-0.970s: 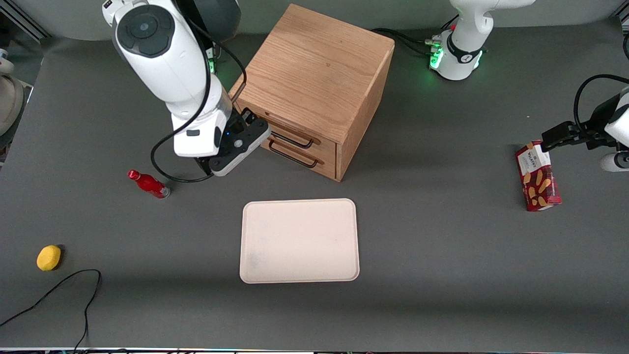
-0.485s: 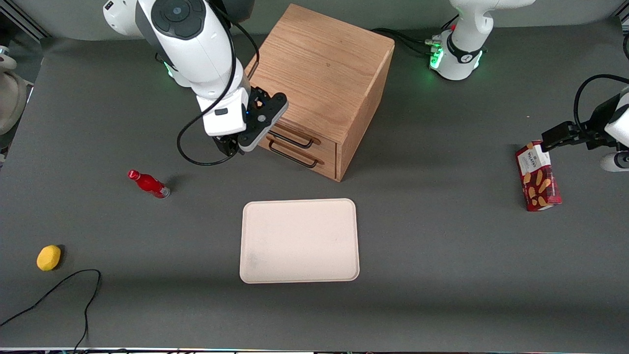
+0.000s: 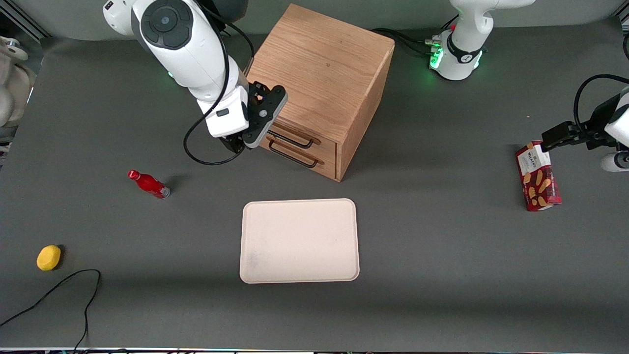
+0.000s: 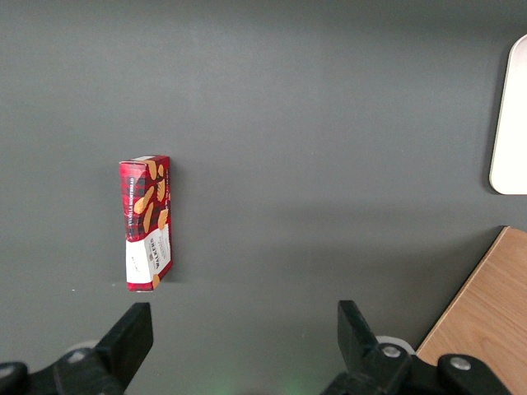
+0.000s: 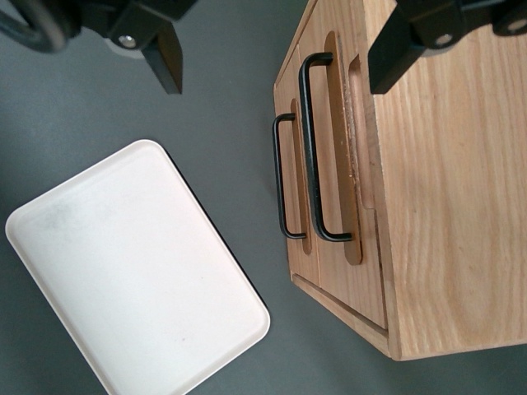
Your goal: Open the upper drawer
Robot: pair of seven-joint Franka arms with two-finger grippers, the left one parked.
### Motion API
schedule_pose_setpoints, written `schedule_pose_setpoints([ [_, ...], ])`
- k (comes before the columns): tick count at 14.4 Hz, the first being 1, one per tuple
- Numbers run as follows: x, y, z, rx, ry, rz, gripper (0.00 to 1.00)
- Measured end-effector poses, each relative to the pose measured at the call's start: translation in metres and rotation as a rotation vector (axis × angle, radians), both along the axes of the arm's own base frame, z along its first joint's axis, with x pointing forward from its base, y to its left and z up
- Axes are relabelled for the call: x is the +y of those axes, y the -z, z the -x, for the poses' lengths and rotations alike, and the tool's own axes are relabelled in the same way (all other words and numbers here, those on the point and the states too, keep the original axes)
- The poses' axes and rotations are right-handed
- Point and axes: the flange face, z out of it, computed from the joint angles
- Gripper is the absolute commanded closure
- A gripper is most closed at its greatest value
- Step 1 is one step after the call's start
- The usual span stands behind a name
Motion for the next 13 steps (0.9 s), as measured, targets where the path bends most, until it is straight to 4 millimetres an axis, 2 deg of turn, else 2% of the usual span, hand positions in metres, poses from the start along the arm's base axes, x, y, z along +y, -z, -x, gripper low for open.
schedule_pose_setpoints([
  [9,0.001,0.007,0.002,0.017,-0.048,-0.015,0.0],
  [13,0.0,0.025,0.002,0.043,-0.057,-0.006,0.0],
])
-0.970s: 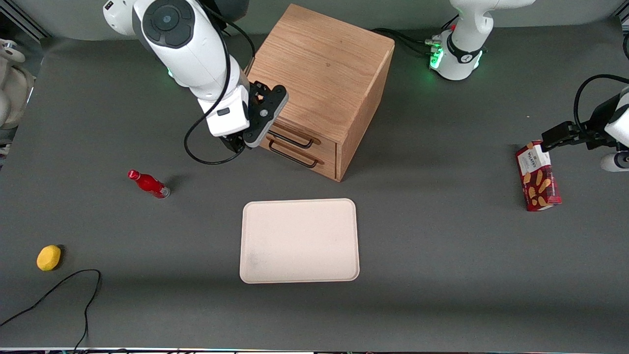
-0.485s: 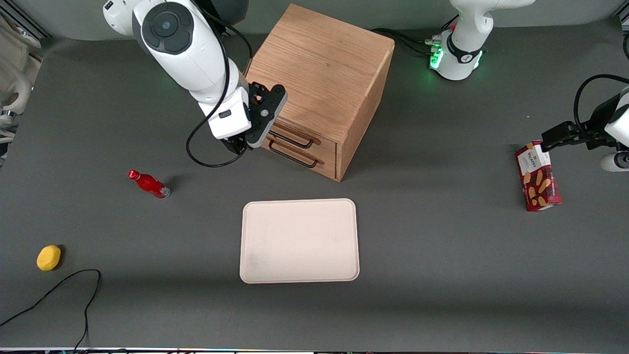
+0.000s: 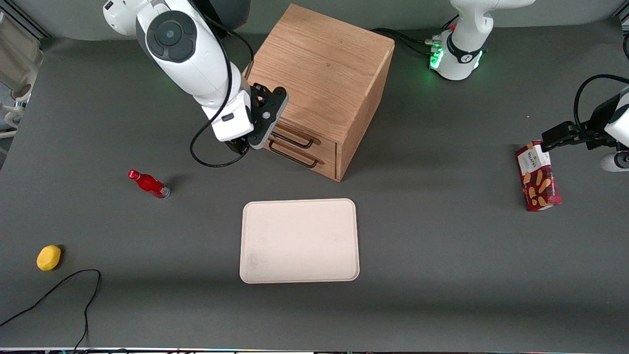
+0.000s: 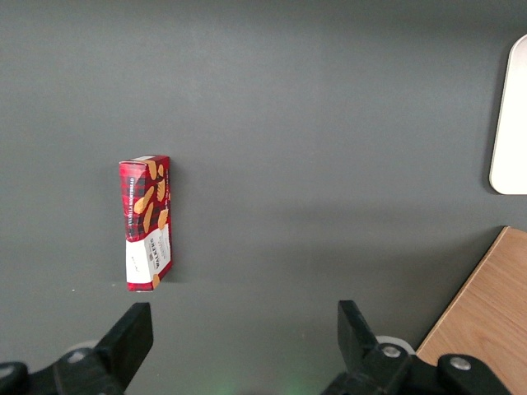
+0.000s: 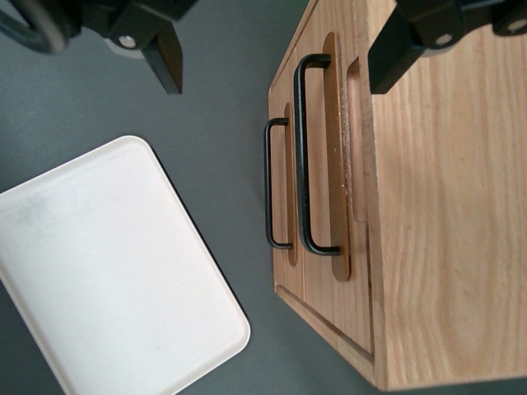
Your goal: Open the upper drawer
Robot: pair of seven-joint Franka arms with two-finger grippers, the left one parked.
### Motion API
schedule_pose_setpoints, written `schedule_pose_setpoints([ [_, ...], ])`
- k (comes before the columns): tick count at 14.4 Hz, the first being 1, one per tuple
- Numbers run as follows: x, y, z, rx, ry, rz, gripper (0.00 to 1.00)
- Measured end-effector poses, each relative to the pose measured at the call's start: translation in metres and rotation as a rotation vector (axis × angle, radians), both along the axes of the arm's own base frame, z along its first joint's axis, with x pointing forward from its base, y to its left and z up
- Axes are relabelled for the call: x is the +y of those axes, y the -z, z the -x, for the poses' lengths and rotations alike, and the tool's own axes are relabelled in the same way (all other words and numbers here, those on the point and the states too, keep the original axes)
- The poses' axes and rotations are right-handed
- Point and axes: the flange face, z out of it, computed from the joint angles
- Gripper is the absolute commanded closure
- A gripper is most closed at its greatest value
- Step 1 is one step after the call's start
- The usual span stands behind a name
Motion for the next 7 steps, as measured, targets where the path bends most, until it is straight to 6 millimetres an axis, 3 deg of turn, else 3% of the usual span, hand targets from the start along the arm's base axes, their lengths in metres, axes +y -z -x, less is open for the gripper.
schedule_pose_setpoints([
  [7,-0.005,0.041,-0.001,0.015,-0.01,-0.009,0.0],
])
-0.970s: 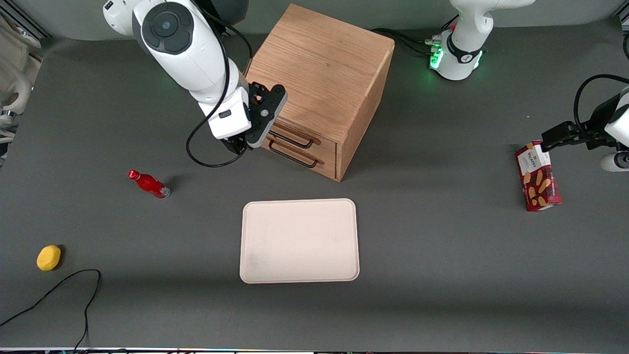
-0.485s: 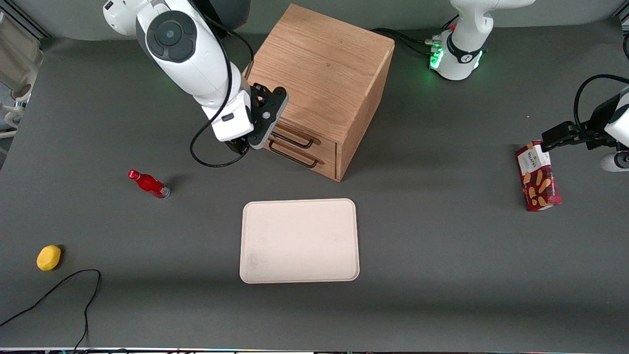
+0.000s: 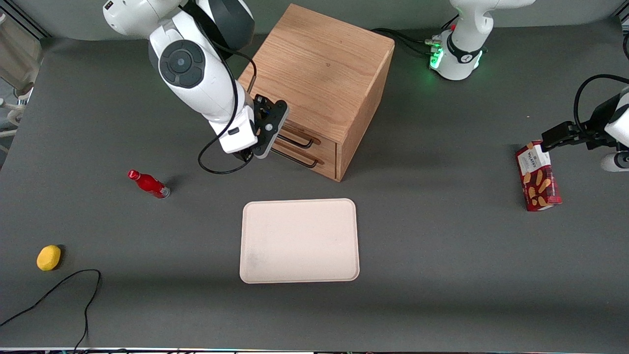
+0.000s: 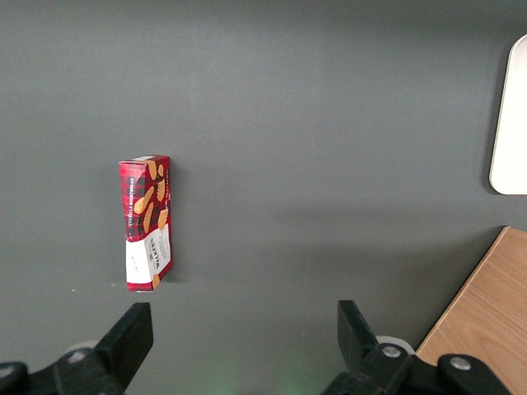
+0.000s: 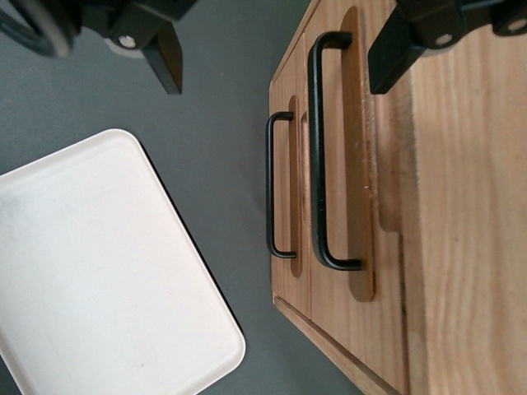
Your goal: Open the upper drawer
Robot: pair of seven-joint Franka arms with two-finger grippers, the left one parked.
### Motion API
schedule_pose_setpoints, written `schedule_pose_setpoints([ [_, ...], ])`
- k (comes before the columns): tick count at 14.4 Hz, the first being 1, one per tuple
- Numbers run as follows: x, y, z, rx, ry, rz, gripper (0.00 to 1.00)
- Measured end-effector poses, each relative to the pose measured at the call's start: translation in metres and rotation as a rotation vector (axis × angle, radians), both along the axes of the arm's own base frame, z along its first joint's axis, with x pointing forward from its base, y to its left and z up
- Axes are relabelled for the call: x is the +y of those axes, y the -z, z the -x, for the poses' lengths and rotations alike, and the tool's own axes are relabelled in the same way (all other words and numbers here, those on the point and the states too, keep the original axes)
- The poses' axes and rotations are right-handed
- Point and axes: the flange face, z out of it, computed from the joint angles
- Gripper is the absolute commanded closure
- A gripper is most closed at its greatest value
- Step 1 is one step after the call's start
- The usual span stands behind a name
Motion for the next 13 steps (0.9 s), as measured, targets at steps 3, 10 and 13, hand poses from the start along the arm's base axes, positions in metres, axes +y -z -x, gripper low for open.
schedule_pose_setpoints([
  [3,0.004,0.017,0.004,-0.002,-0.006,-0.002,0.0],
  [10,0.012,0.048,0.011,-0.029,-0.007,-0.017,0.0],
  [13,0.011,0.059,0.011,-0.044,0.0,-0.022,0.0],
])
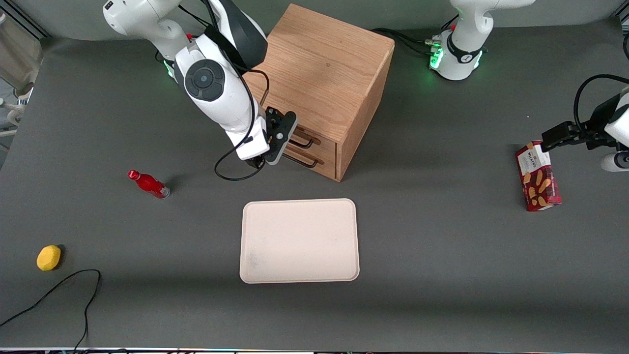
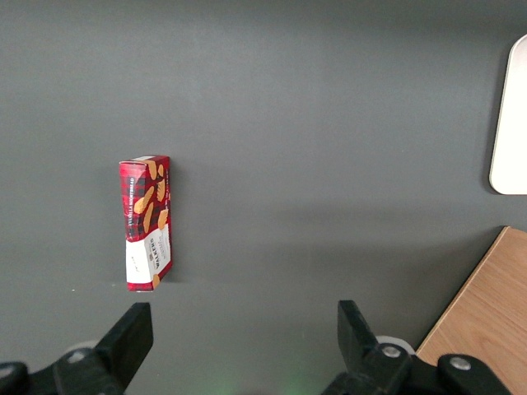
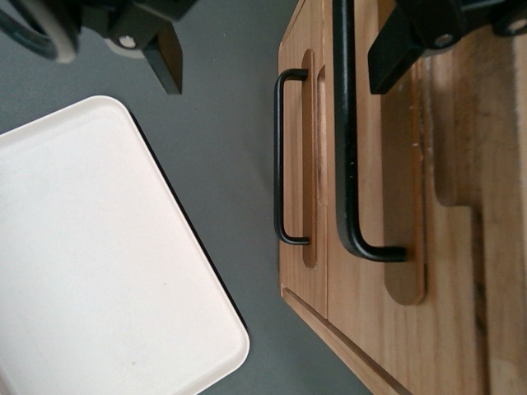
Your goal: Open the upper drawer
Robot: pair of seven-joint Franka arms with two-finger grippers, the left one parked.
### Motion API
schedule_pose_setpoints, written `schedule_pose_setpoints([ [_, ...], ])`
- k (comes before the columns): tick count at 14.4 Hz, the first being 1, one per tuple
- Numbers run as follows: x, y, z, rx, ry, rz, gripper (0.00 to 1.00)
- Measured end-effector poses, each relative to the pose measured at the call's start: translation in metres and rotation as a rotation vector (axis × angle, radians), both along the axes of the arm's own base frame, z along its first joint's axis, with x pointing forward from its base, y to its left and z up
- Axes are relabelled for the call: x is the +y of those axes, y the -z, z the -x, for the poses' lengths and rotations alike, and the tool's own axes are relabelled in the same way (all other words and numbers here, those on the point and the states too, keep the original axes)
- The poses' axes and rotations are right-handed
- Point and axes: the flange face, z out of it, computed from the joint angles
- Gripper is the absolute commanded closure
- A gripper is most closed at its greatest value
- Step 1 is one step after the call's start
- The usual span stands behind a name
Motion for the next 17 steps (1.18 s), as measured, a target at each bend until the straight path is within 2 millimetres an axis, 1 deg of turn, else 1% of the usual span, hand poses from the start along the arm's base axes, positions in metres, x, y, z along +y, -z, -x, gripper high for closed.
schedule_pose_setpoints([
  [8,0.001,0.021,0.002,-0.027,0.003,-0.01,0.0],
  [11,0.005,0.039,0.004,-0.037,0.002,-0.012,0.0],
  [17,0.006,0.039,0.004,-0.037,0.001,-0.012,0.0],
])
